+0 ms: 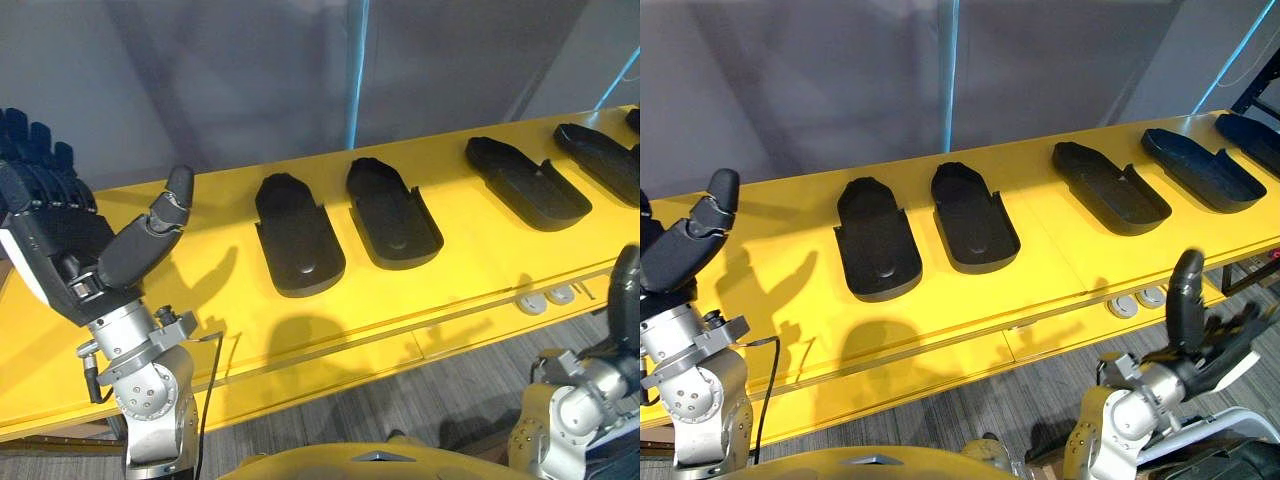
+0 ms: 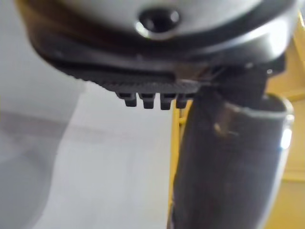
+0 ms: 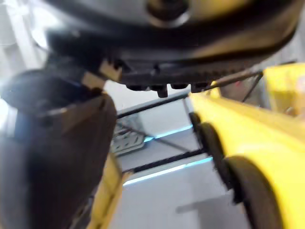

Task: Walk over and take three plastic housings, then place them on the shelf

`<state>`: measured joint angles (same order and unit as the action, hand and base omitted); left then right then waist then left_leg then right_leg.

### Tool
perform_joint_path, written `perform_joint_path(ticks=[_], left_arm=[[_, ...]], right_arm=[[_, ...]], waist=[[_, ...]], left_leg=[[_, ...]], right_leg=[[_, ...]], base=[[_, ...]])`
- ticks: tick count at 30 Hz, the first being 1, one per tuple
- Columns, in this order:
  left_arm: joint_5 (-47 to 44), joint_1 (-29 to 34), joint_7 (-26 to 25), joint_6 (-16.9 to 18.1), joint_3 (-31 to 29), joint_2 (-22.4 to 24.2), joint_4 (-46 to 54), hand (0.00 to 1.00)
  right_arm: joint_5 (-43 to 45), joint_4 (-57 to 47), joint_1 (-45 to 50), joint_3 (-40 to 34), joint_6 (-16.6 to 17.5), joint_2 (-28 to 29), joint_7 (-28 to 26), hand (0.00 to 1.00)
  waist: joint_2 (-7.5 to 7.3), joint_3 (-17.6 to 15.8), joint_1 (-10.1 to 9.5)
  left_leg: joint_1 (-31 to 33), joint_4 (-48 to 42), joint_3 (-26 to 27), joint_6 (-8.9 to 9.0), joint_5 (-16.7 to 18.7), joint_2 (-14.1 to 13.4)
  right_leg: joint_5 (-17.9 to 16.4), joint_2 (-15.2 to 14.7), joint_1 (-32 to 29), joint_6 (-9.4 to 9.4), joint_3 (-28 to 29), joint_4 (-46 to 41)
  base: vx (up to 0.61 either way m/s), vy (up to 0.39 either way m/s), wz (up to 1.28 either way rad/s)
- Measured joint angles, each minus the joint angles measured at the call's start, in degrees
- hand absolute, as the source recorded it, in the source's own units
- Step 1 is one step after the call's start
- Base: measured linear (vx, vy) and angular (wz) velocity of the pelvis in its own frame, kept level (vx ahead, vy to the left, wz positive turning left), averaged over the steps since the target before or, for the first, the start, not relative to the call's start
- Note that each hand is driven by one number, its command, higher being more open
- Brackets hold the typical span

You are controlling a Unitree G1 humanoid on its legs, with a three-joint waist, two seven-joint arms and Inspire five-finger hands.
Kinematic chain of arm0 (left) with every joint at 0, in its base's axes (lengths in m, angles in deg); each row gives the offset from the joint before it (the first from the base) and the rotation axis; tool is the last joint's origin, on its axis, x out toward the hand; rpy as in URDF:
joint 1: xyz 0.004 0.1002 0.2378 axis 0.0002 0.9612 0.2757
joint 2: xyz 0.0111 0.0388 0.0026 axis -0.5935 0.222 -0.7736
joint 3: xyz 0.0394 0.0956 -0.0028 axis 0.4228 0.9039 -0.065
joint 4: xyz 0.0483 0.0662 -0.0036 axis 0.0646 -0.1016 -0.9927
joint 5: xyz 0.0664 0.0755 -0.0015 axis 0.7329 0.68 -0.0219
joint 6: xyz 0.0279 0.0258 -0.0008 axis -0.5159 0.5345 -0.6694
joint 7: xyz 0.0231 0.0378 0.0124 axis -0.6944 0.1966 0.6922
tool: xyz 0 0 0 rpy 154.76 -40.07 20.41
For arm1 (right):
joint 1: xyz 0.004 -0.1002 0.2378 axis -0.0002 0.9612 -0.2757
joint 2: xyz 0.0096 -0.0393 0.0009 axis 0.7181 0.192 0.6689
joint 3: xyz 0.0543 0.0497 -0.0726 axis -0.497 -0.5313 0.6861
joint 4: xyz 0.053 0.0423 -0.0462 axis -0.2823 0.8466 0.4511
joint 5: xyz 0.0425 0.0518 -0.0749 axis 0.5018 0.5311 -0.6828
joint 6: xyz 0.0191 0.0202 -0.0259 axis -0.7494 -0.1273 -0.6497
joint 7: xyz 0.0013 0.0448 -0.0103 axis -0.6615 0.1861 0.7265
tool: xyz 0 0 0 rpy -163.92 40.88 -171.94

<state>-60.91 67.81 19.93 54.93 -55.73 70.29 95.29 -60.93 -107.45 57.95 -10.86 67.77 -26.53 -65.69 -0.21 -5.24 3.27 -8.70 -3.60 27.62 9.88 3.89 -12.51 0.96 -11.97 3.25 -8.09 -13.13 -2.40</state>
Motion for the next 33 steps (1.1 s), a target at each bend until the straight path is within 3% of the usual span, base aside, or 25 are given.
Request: perform_joint_path(ticks=[5, 11, 18, 21, 33], left_arm=[[0.07, -0.21, 0.75, -2.7, -4.59, 0.13, -0.07, 1.0], [-0.06, -0.19, 0.92, -2.69, -9.54, 0.64, -0.08, 1.0], [-3.01, 0.14, 8.47, -3.41, -10.82, 1.13, -0.56, 1.0], [-2.76, 0.81, 11.64, -3.52, -9.45, 1.14, -0.66, 1.0], [-2.41, 0.84, 12.87, -3.52, -1.52, 0.49, -1.72, 1.0]], right_arm=[[-0.1, -4.35, -6.76, 4.83, 0.92, -7.68, -12.84, 1.0], [-2.14, -4.39, -11.3, 11.81, -1.68, -11.43, -22.04, 1.0], [-1.4, -4.32, -12.46, 17.41, -7.79, -13.47, -27.73, 1.0], [-0.9, -4.31, -12.52, 18.81, -8.44, -13.52, -29.78, 1.0], [1.32, -3.13, -12.34, 26.66, -10.66, -17.91, -36.56, 1.0]], waist=[[-0.18, -0.28, -0.11], [0.52, -1.18, -2.28], [0.07, -2.65, -3.61], [-0.02, -3.42, -3.44], [0.18, -5.81, -3.03]], left_leg=[[2.5, -0.31, -2.83, -0.63, -0.82, 0.16], [3.65, -0.39, -6.71, -0.71, -1.17, 0.34], [4.52, -1.01, -9.83, -0.72, -1.16, 0.46], [5.07, -1.24, -10.4, -0.75, -1.14, 0.46], [6.29, -1.89, -10.32, -0.85, -1.08, 0.34]], right_leg=[[1.1, -0.02, 0.38, -0.07, -2.51, 2.02], [1.23, -0.01, 2.8, -0.09, -6.44, 3.42], [1.22, -0.06, 4.49, -0.08, -8.99, 3.58], [1.21, -0.06, 4.2, -0.07, -9.44, 3.57], [1.17, -0.07, 2.26, -0.01, -8.19, 2.49]], base=[[-0.02, -0.02, 0.23], [0.0, -0.013, 0.32], [0.0, 0.007, 0.22], [-0.02, 0.008, 0.08], [-0.02, 0.008, -0.03]])
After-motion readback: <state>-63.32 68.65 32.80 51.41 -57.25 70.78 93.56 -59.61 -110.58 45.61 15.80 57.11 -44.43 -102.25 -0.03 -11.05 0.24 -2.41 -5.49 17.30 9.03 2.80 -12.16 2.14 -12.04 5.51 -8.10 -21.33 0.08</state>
